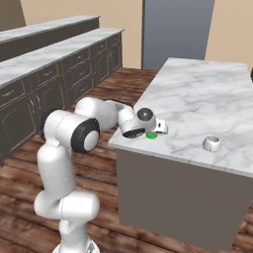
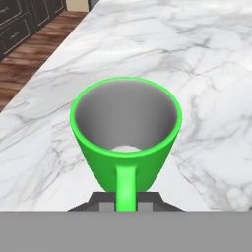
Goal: Clear the mugs and bowl far away from the sink.
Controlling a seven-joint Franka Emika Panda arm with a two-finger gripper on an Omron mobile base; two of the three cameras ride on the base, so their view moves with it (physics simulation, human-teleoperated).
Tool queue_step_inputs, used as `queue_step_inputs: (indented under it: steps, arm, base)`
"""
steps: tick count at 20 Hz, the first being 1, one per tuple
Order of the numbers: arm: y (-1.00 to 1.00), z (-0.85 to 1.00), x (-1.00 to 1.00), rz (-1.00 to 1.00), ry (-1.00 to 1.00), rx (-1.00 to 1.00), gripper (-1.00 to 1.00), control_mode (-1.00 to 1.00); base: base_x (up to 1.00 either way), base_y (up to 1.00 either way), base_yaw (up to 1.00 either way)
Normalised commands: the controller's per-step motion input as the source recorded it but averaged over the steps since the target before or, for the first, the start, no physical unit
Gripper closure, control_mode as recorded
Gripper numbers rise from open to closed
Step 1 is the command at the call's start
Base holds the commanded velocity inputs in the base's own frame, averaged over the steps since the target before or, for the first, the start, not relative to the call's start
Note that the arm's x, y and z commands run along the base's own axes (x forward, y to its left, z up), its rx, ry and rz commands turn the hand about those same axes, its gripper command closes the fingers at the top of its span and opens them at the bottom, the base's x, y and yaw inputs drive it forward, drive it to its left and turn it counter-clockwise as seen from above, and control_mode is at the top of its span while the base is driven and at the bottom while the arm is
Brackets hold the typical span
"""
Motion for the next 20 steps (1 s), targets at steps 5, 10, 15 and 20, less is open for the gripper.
queue_step_inputs:
  steps: [5,10,15,20]
  arm:
    - [0.00,0.00,0.01,0.00,0.00,0.00,-1.00,-1.00]
    - [0.00,0.04,0.00,0.00,0.00,0.00,-1.00,-1.00]
    - [0.06,0.70,0.00,-0.09,0.00,0.00,-1.00,-1.00]
    - [0.01,1.00,-0.28,-0.22,0.01,0.00,-1.00,-1.00]
  base:
    - [0.00,0.00,0.00]
    - [0.00,0.00,0.00]
    - [0.00,0.00,0.00]
    - [0.00,0.00,0.00]
